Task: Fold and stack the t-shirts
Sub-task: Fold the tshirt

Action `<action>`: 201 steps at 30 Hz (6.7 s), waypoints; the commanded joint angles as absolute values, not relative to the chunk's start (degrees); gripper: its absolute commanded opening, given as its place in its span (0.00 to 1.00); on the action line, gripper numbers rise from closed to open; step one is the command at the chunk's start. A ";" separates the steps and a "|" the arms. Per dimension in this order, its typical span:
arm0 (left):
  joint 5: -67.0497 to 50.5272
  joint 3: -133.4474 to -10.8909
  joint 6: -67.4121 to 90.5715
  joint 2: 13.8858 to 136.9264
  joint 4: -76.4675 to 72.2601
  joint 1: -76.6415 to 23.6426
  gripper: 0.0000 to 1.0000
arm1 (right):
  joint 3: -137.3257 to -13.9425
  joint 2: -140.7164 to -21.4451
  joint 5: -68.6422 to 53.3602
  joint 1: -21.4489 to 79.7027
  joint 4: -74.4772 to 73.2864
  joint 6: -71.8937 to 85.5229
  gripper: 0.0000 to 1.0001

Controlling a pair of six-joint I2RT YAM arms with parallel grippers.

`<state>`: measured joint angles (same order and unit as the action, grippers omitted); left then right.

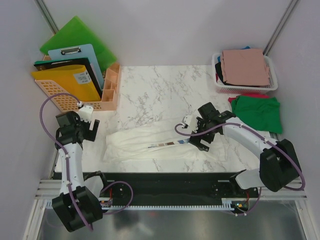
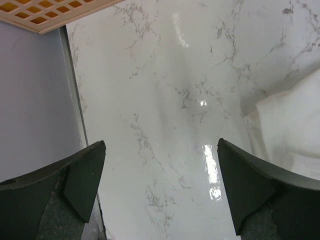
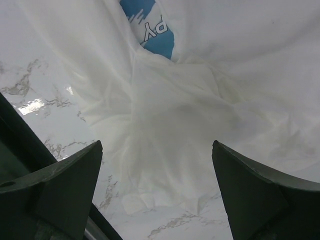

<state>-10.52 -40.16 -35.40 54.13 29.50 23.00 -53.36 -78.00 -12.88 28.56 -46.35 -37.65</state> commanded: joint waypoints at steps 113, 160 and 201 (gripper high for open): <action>-7.38 -33.75 -34.10 82.88 28.48 -39.11 1.00 | -127.97 -148.54 -5.54 34.36 -42.28 -32.87 0.98; 24.58 -28.77 -28.81 43.80 12.26 -29.01 1.00 | -71.30 -82.29 -6.76 27.60 -31.82 -20.57 0.98; 17.57 -30.50 -26.45 34.28 6.59 17.93 1.00 | -106.96 -122.87 -6.51 25.83 -36.21 -14.67 0.98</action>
<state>21.32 -29.02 -27.83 36.58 5.30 17.17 -101.65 -122.67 -4.60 23.64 -33.69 -15.20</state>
